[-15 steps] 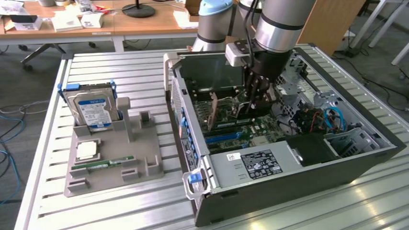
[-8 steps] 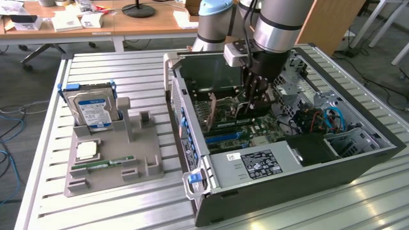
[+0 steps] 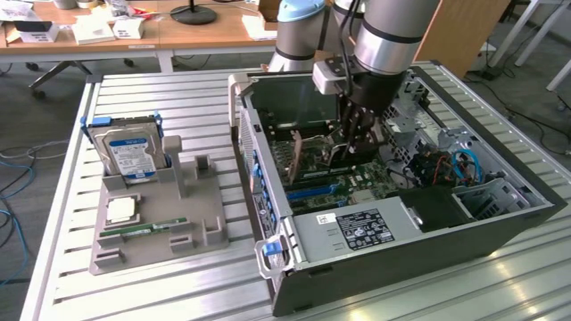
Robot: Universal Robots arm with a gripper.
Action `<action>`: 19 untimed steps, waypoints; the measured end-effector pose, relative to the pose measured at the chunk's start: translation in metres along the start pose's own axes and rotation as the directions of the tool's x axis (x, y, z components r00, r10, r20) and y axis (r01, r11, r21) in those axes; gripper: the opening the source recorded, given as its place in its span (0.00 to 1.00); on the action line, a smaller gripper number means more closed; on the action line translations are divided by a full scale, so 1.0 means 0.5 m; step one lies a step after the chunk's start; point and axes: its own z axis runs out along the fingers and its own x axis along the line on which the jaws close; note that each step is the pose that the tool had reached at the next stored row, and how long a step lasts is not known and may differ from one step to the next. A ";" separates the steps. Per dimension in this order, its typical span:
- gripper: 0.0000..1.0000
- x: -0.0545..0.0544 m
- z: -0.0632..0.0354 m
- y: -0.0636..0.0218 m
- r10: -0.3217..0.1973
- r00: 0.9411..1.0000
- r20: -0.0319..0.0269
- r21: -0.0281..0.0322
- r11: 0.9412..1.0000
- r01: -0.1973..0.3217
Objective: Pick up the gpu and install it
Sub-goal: 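Insert the gpu into the slot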
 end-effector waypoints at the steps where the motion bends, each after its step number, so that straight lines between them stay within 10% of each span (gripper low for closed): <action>1: 0.26 0.001 0.000 0.000 0.000 1.000 0.000 0.000 1.000 0.000; 19: 0.26 0.001 0.014 0.001 0.000 1.000 0.000 0.000 1.000 0.000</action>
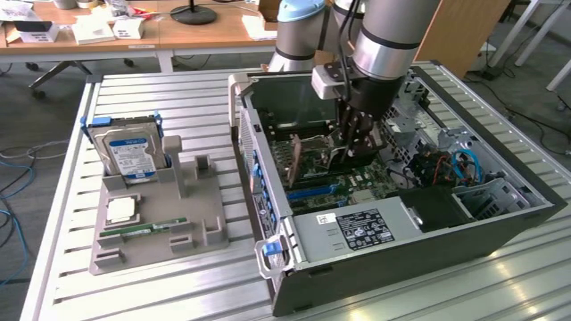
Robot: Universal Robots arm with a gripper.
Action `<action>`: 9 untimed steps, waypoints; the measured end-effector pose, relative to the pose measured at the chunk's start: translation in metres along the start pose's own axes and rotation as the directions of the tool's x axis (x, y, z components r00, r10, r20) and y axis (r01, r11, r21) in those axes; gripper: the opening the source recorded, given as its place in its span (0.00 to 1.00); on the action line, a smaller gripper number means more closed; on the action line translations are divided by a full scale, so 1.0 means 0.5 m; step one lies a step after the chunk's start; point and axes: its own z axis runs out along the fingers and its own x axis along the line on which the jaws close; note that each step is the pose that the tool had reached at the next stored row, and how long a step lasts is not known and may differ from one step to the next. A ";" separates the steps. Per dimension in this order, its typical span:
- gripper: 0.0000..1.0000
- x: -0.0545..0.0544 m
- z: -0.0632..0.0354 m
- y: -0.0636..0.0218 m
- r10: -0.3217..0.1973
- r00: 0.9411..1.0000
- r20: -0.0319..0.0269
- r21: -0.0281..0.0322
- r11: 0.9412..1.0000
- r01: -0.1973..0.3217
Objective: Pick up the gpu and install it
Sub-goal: 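Insert the gpu into the slot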
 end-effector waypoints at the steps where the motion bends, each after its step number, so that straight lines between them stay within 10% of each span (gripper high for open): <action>1: 0.26 0.000 0.000 0.001 0.000 1.000 0.000 0.000 1.000 0.000; 9: 0.26 0.000 0.000 0.009 0.000 1.000 0.000 0.000 1.000 0.000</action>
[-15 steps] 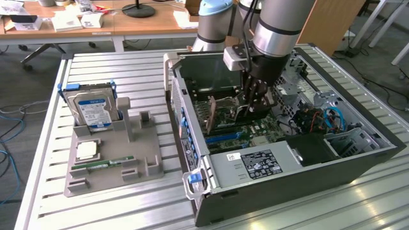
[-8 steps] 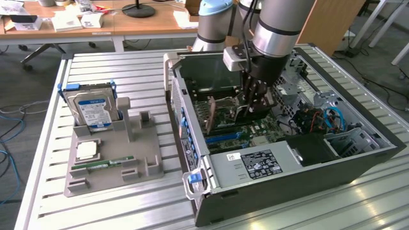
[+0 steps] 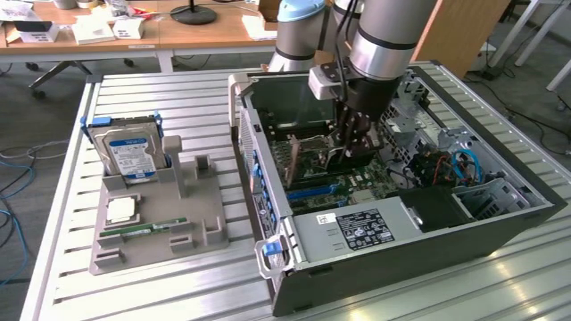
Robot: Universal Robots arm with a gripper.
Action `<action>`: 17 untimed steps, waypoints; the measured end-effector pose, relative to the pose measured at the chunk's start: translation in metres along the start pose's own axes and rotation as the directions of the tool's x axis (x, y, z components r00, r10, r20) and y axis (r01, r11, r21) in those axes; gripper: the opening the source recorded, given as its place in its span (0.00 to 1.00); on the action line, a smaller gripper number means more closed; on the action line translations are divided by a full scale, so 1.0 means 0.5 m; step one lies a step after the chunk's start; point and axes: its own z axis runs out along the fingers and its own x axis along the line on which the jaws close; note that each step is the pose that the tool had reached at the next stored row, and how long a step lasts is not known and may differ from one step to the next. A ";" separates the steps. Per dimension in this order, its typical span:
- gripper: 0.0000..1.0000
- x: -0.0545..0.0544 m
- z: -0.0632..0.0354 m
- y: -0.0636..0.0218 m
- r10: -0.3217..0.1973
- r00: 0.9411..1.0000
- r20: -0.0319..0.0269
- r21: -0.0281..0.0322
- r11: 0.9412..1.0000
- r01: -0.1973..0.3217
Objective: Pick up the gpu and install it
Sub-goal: 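Insert the gpu into the slot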
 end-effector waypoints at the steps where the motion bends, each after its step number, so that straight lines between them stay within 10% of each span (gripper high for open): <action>1: 0.26 0.000 0.000 0.001 0.000 1.000 0.000 0.000 1.000 0.000; 17: 0.26 0.000 0.007 0.014 0.000 1.000 0.000 0.001 1.000 0.000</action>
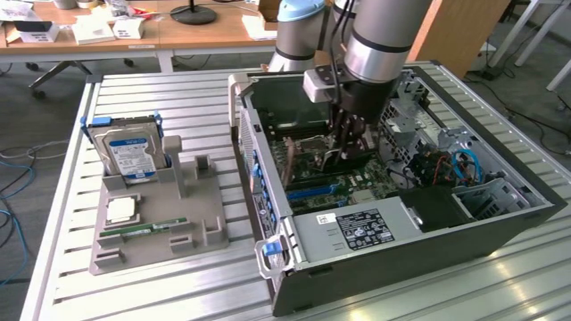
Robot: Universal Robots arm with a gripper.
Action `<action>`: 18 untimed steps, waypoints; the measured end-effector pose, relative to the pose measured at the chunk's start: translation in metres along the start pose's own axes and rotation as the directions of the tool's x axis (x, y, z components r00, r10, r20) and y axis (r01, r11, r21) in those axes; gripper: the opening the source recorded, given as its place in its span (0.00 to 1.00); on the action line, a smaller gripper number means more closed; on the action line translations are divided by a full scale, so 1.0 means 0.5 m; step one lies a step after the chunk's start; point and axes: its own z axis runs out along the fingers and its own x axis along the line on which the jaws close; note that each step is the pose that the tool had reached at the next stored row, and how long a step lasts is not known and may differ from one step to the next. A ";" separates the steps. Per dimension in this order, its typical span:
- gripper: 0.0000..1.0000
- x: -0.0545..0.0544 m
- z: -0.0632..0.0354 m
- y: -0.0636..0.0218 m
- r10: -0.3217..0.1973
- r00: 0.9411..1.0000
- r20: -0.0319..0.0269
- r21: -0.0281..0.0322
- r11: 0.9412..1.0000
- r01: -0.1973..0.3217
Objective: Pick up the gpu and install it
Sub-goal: 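Insert the gpu into the slot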
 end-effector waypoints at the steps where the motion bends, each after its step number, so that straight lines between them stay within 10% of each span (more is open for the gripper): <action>1: 0.26 0.000 0.000 0.001 0.000 1.000 0.000 0.000 1.000 0.000; 18: 0.26 0.000 0.013 0.017 0.000 1.000 0.000 0.002 1.000 0.000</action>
